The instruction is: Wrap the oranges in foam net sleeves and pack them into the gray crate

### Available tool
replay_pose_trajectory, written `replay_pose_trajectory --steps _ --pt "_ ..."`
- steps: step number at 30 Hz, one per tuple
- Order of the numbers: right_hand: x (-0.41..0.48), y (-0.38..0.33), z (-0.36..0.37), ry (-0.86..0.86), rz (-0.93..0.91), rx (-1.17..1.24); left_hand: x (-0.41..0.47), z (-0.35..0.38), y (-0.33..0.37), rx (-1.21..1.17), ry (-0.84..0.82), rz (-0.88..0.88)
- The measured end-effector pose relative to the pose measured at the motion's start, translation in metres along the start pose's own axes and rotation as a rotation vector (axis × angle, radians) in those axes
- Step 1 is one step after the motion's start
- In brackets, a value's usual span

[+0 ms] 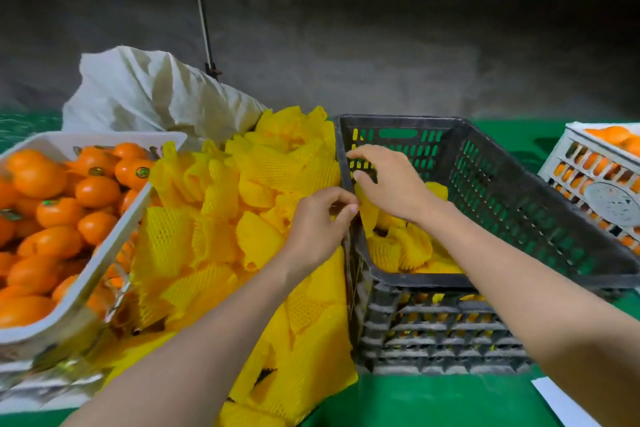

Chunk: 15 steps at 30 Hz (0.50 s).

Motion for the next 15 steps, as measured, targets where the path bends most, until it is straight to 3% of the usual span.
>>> replay_pose_trajectory --steps 4,7,11,15 --pt "-0.005 -0.068 0.016 -0.042 -0.02 0.141 -0.005 -0.057 -0.032 0.059 0.118 -0.17" --pt "-0.012 -0.099 0.063 -0.255 0.065 0.132 -0.019 -0.098 -0.06 0.078 0.204 -0.313" --pt "-0.026 -0.094 0.14 -0.499 0.309 -0.03 -0.05 -0.139 -0.083 0.058 0.226 -0.432" --pt "-0.036 -0.069 0.177 -0.444 0.586 0.022 -0.078 -0.167 -0.088 0.069 0.227 -0.48"
Point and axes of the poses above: each hand's wrist, its own x-axis towards the middle knuckle, its own z-axis out of the palm, y = z × x, the point moved 3 cm from there along x, towards the middle knuckle, and after that the axes turned 7 degrees about y, right-handed, at the moved point
